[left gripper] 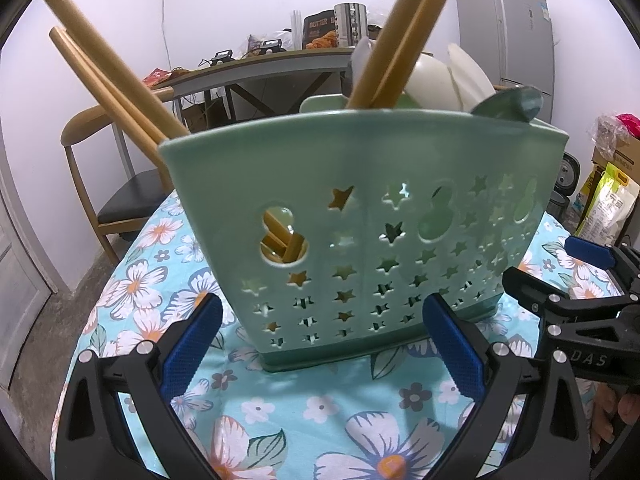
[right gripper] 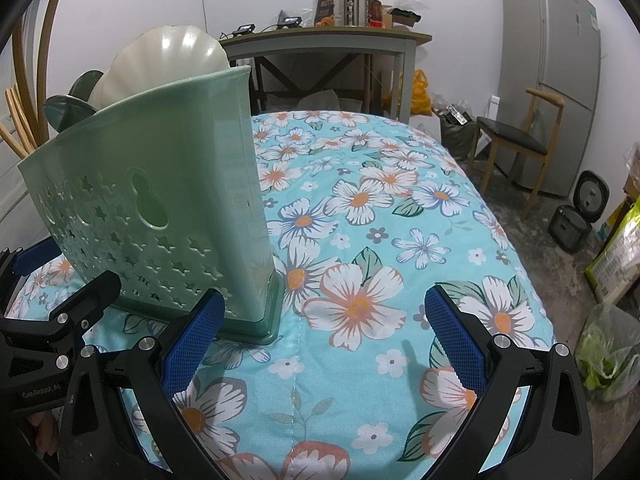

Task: Organize utensils

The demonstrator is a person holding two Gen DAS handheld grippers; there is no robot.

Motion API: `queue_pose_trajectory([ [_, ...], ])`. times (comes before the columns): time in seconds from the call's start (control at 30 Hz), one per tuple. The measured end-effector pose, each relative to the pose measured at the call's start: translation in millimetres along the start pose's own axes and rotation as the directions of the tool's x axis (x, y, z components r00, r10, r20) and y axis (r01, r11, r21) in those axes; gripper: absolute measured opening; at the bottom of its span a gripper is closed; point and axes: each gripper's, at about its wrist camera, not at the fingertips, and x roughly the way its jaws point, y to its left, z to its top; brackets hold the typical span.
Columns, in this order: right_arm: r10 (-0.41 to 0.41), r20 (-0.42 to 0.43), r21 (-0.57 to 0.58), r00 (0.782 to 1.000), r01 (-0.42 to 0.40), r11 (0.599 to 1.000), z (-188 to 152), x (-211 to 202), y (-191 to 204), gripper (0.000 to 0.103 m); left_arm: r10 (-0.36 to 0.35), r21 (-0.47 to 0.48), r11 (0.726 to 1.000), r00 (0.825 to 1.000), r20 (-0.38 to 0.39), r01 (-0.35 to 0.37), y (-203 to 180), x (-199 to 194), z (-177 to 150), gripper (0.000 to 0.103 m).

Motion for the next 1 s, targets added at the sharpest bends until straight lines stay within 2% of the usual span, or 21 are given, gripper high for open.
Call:
queue_pose_trajectory([
  [1.0,-0.001,-0.001,0.000,1.000,0.001,1.000,-0.2,-0.4,0.1,0.096,0.002,-0.002,1.000,1.000,-0.005,-0.002,1.5,0.7,-0.6,0.098],
])
